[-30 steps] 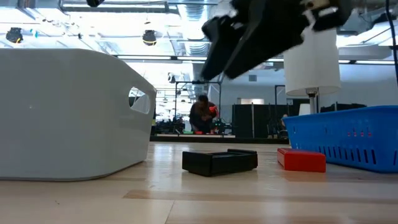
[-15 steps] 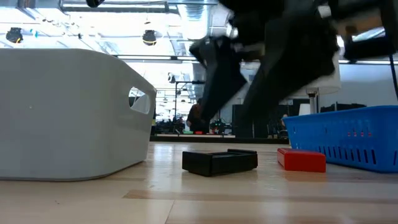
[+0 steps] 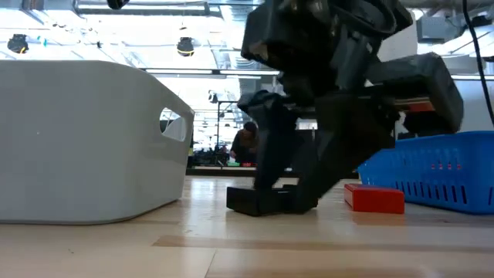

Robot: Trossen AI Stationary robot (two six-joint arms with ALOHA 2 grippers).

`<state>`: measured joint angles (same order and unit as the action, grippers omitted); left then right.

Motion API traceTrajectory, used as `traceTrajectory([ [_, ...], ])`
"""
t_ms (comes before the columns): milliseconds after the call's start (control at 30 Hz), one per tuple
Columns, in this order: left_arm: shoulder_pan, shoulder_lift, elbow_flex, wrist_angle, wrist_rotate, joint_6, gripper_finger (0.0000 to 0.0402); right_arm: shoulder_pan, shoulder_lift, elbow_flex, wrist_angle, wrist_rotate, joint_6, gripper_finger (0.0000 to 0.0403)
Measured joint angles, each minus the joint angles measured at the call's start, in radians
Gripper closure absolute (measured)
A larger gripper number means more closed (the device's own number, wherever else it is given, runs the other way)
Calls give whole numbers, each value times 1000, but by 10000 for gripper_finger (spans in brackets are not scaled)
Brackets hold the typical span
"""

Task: Pick & Place Office items
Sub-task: Put the black digital timer into the blue bin

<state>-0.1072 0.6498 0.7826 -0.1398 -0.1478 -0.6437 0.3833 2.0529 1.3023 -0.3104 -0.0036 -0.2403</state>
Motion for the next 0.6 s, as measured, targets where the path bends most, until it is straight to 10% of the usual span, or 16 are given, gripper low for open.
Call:
traceTrajectory([
  [600,0,0,0,1,0,9,215,-19,-1,0,-25,-27,56,236],
])
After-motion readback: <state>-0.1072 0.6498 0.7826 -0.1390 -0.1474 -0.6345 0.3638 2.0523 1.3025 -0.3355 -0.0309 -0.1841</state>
